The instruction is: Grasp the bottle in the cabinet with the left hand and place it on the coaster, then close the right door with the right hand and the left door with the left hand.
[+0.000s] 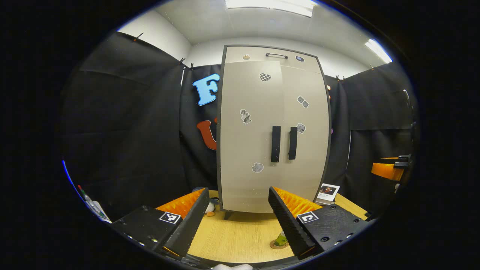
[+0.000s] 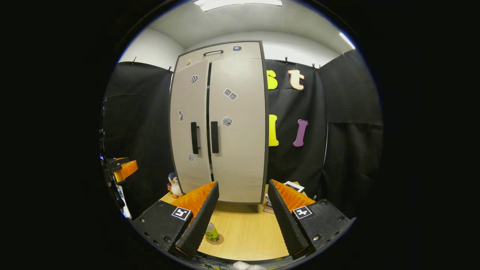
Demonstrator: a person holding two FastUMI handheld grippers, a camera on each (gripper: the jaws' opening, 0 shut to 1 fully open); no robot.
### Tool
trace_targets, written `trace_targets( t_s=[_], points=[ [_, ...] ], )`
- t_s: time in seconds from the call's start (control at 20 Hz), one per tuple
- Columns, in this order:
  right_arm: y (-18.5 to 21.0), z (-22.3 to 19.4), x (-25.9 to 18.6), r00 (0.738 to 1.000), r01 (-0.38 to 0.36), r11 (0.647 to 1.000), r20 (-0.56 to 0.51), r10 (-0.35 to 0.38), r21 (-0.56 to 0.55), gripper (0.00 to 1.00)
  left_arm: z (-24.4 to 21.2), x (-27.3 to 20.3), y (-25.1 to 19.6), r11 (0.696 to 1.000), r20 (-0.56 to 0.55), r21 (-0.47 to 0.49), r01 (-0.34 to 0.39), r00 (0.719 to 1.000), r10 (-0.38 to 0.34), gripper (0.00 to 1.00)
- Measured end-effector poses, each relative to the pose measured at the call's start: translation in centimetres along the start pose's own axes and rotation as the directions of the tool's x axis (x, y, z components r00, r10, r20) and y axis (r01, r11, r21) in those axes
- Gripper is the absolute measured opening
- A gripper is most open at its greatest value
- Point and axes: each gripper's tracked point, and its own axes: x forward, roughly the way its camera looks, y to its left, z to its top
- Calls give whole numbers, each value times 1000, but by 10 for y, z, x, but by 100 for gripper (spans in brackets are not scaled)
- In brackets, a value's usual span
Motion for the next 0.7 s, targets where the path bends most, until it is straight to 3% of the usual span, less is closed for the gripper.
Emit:
trace_targets(
  t_s=[0.3,0.55,0.6,0.7],
  points=[
    [-2,9,11,999,-35,999,-4,35,-9,81,2,8,-7,1000,5,-3,-14,1000,14,97],
    [-8,13,14,1000,-27,1000,1,27,-16,81,1,18,-16,1000,-1,7,2,1000,-2,96],
    [-9,12,14,1000,-24,1000,-1,24,-17,81,0,19,-17,1000,0,10,9,1000,-9,100],
    [-10,9,12,1000,-17,1000,-9,17,-19,81,-1,24,-20,1000,-3,15,19,1000,-19,97]
  ],
)
